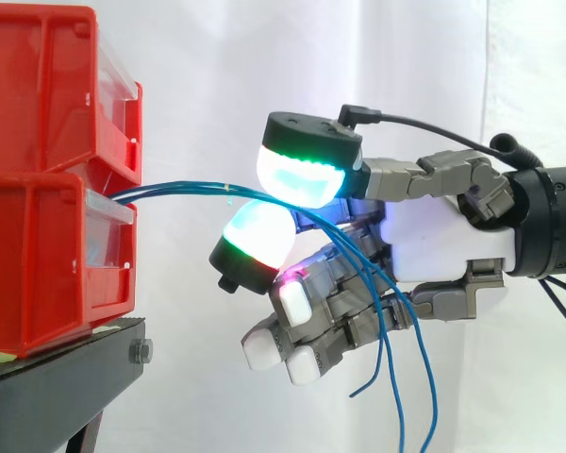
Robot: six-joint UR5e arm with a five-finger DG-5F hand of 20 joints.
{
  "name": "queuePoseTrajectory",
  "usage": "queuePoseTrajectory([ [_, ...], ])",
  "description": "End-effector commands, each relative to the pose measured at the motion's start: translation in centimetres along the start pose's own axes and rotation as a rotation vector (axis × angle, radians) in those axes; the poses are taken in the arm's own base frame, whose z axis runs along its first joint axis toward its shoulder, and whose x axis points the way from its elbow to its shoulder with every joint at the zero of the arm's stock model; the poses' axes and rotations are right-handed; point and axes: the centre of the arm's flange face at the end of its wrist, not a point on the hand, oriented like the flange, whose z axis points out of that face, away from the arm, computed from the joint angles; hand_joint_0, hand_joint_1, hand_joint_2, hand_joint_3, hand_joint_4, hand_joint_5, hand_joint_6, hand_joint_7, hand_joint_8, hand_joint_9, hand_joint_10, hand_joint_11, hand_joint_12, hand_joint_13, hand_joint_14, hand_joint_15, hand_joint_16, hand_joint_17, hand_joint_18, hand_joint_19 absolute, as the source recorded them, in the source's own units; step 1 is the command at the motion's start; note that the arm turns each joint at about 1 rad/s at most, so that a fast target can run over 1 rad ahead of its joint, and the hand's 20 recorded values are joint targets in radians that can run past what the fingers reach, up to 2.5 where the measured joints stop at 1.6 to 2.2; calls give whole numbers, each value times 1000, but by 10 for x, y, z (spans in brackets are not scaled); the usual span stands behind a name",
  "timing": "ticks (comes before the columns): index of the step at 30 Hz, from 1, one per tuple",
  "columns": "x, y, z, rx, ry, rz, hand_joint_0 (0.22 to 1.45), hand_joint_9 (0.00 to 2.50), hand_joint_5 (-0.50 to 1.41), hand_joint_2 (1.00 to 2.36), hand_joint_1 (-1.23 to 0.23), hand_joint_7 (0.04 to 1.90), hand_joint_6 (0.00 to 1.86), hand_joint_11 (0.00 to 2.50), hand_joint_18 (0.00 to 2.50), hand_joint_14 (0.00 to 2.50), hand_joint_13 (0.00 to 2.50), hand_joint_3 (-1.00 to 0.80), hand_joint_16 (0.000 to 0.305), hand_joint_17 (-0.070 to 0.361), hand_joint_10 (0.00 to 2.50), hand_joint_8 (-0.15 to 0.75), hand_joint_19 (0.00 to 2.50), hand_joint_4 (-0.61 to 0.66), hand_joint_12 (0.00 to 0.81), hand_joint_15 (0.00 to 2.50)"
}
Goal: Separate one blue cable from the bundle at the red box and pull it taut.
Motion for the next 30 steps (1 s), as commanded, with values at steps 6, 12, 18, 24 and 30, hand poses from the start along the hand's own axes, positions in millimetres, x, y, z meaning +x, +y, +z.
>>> queuePoseTrajectory([
  [6,-4,2,0,-2,-2,-6,609,943,-96,1019,-531,1284,637,755,548,18,718,-186,38,86,21,304,599,90,336,444],
  [12,-5,5,1,-6,-3,-7,601,954,-106,1019,-577,1205,686,788,568,16,728,-132,40,90,23,313,588,106,347,454],
  [18,-5,9,2,-10,-1,-22,589,972,-124,1019,-598,1135,763,853,604,17,740,-52,43,98,24,331,578,112,364,460],
  [24,-11,15,3,0,-5,-44,585,982,-134,1018,-626,1093,795,884,613,19,743,-21,45,102,22,338,586,134,376,465],
  [30,-13,15,2,9,-6,-43,585,978,-144,1018,-646,1076,810,924,615,18,738,-21,45,101,23,342,581,142,375,476],
])
